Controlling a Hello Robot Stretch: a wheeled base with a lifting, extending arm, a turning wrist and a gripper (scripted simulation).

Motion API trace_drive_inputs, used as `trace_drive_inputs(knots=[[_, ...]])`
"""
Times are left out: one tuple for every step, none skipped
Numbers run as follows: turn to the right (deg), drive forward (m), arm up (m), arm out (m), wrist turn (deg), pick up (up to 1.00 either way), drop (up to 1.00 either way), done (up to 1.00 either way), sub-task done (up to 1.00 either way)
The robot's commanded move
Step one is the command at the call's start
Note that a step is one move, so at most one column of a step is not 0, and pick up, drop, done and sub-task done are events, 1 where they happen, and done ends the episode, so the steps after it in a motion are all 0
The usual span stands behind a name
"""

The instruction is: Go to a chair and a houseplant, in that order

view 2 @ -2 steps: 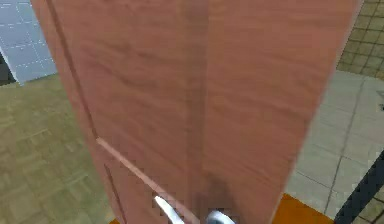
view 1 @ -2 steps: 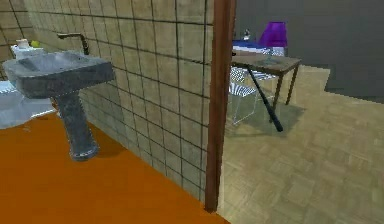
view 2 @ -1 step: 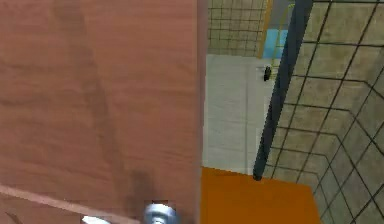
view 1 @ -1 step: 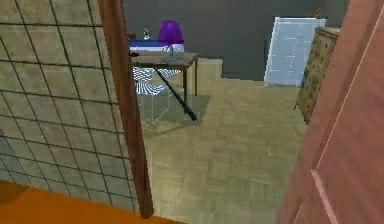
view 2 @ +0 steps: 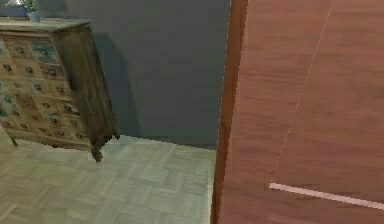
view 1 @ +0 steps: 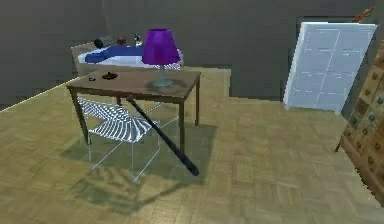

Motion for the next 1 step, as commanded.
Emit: trace_drive_inputs(knots=[[3.0, 0.00, 0.00, 0.00, 0.0, 0.00, 0.00, 0.00, 0.00]])
